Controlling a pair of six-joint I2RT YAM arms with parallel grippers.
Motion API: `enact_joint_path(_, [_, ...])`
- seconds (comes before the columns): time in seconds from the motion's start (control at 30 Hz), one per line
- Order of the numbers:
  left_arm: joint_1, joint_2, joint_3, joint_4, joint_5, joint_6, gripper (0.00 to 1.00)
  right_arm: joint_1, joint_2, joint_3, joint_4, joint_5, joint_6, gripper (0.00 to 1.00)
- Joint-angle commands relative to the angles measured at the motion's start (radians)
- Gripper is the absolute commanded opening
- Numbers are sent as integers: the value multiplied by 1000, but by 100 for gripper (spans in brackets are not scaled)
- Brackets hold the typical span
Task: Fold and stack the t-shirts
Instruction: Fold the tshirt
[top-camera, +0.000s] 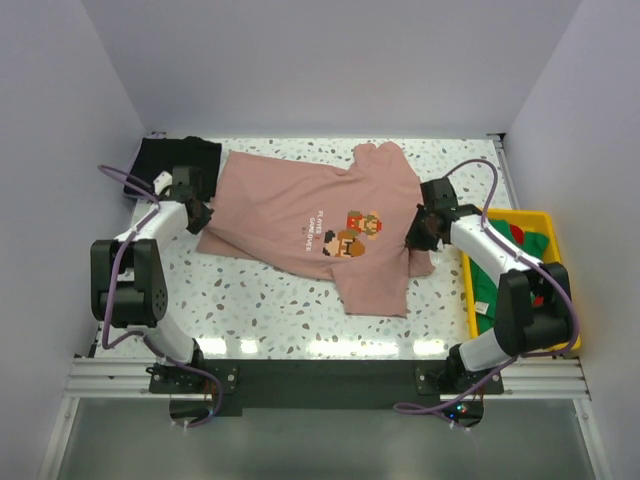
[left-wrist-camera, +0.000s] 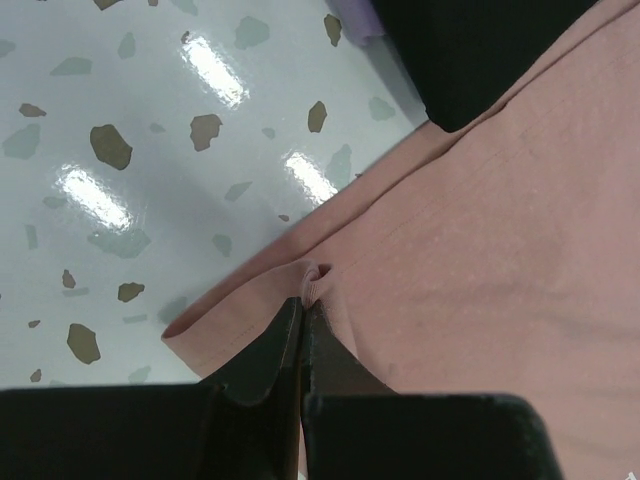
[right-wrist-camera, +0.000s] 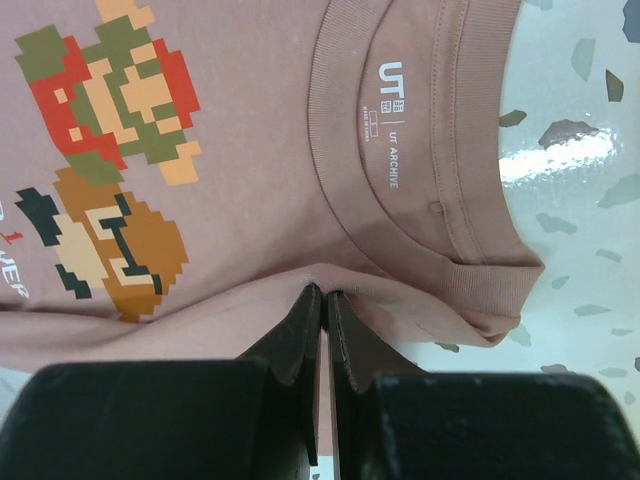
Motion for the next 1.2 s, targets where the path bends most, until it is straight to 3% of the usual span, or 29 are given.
enact_joint_path(0.0, [21,5,44,20,-4,22,0,-29,2,44,37,-34,-28,0])
enact_joint_path(0.7, [27,80,124,43,51,38,0,-115,51,105,45,-94,-42,0])
enact_joint_path(1.17, [27,209,220,70,105,61,0,-151,153,139,74,-112,-43,0])
